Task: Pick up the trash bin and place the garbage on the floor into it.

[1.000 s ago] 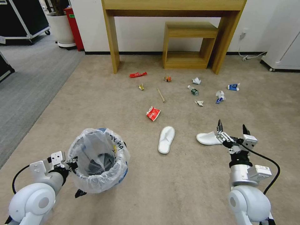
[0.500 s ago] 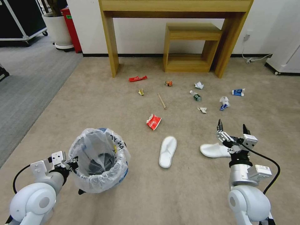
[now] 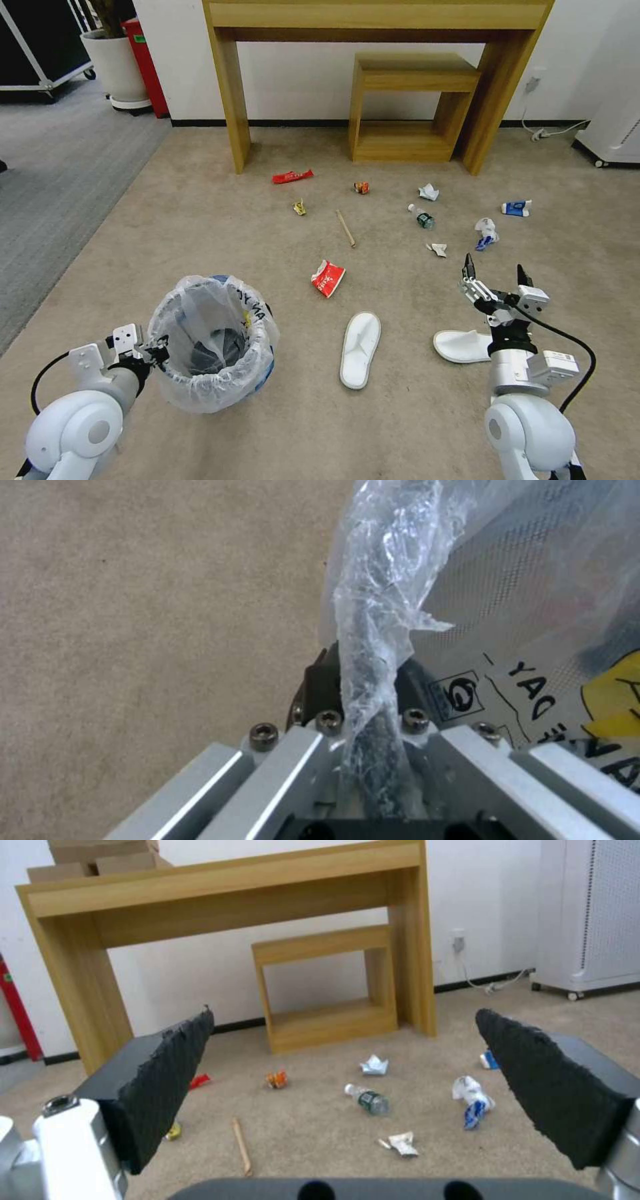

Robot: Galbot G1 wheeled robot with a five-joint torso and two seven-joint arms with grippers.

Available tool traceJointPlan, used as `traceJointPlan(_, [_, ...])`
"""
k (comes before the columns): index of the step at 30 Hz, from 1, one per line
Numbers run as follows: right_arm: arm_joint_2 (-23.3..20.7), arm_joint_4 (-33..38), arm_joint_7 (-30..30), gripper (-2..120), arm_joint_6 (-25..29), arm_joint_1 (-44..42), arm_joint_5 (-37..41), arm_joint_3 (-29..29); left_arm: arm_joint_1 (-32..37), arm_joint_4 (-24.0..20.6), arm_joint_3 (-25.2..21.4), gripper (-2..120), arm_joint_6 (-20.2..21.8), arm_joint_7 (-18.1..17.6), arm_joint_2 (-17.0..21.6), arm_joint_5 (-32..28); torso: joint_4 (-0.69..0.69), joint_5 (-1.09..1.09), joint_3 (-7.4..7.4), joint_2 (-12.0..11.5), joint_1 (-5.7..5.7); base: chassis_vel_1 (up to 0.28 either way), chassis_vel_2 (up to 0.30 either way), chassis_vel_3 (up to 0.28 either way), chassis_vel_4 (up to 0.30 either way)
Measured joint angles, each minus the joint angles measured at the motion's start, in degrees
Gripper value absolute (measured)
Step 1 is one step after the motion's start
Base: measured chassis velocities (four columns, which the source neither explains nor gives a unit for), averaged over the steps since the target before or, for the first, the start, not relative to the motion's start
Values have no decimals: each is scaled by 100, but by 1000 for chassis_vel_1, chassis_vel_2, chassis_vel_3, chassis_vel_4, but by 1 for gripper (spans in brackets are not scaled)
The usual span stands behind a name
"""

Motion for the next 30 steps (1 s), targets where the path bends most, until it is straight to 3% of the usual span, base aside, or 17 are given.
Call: traceJointPlan(30, [26, -94, 4, 100, -43, 46, -57, -38, -40, 60, 72, 1, -36, 21, -20, 56, 0, 0, 1, 0, 0, -46, 41, 42, -42])
